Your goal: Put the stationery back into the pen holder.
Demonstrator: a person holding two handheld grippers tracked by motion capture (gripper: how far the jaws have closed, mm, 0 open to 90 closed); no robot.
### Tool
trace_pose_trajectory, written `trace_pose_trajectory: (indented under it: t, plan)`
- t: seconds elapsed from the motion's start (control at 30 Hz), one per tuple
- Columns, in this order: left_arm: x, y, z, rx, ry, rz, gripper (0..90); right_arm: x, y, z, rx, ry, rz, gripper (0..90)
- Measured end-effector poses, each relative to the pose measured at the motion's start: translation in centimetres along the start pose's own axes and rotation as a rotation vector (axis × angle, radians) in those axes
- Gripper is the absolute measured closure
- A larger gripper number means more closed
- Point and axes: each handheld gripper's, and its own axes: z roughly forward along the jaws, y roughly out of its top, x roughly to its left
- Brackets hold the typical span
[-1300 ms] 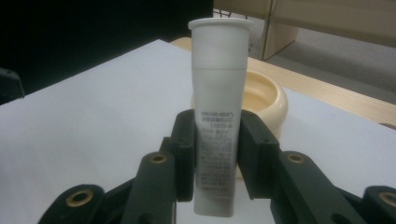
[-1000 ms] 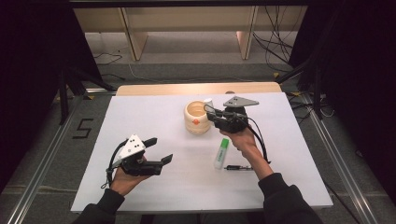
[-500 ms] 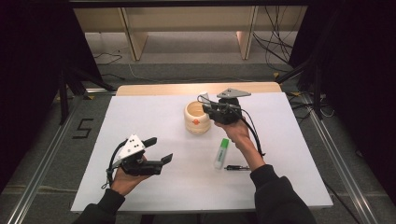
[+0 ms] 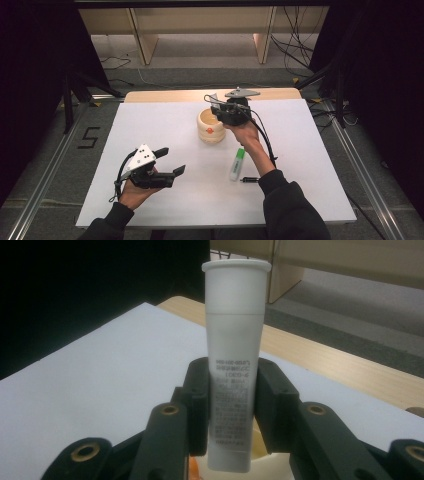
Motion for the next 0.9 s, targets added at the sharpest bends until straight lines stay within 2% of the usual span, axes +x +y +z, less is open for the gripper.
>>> trace_pose_trajectory:
  t: [0.6, 0.9]
  plan:
    - [0.0, 0.0, 0.0, 0.007, 0.002, 0.011, 16.5, -0.2, -0.2, 2.4, 0.046, -0.02, 0.031, 69.6]
    - [0.0, 0.0, 0.0, 0.013, 0.0, 0.01, 16.5, -0.1, -0.3, 3.1, 0.057, -0.03, 0.023, 69.6]
